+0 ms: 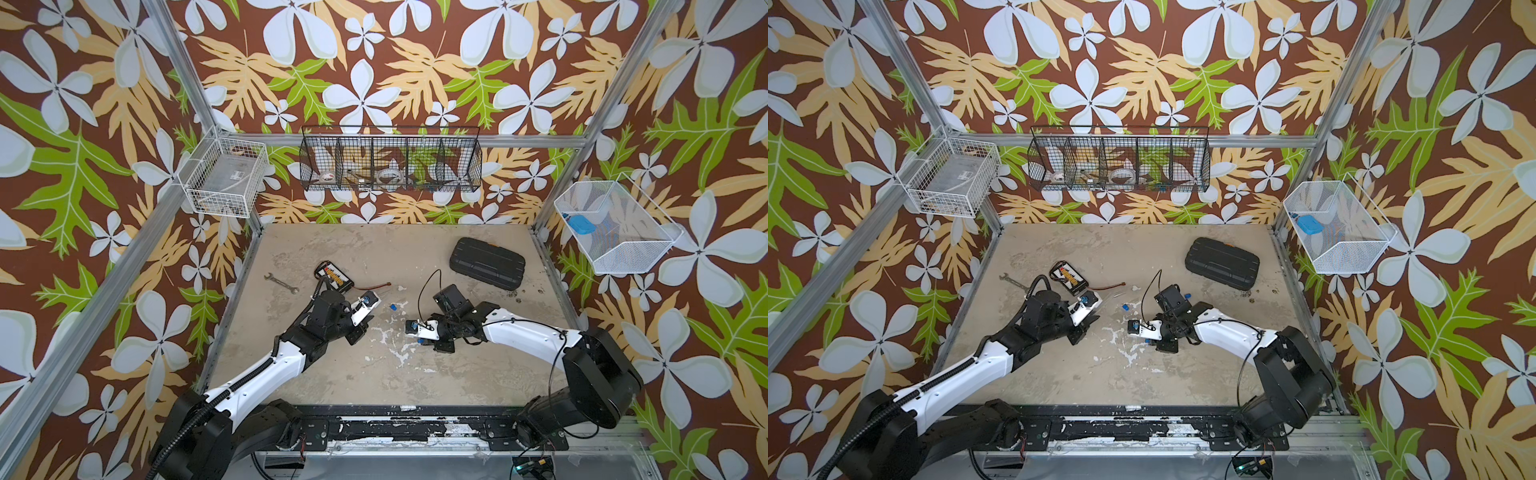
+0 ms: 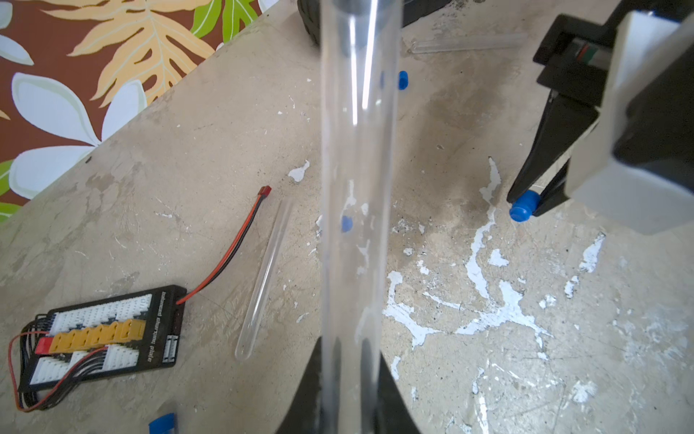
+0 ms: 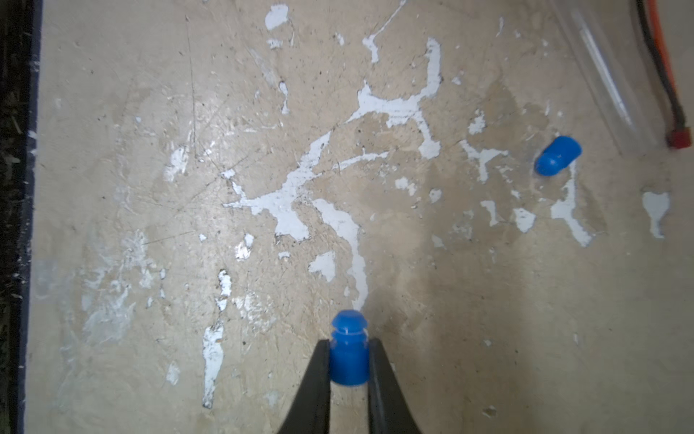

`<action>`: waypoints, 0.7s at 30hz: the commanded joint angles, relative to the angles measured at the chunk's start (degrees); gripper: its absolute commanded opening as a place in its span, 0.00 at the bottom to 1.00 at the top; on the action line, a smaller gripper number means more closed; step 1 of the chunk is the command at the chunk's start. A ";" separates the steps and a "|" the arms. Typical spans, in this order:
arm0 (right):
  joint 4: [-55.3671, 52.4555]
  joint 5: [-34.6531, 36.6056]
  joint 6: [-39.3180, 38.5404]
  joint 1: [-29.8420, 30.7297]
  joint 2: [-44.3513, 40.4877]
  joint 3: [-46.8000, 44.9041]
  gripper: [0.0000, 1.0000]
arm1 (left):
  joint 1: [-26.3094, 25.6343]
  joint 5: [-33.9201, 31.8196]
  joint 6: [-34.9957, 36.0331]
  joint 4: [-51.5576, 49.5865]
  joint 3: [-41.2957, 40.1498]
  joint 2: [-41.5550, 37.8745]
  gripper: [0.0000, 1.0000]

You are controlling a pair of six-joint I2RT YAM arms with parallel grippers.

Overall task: Insert stoppers into test tubes
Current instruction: Pick up the stopper from the center of the board.

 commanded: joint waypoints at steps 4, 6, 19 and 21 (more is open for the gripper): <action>-7.81 -2.30 6.86 0.03 -4.69 2.94 0.15 | -1.76 0.92 8.41 -3.55 0.74 0.31 0.00; -9.37 -3.21 8.60 -0.03 -5.93 4.13 0.14 | -3.23 -0.09 11.76 -5.11 0.91 0.63 0.00; -15.38 -5.00 12.70 0.33 -7.37 12.61 0.13 | -10.64 -9.14 22.00 -6.77 0.73 2.10 0.00; -15.67 -5.39 12.80 0.66 -7.09 13.45 0.13 | -10.91 -9.58 22.20 -6.75 0.82 2.39 0.00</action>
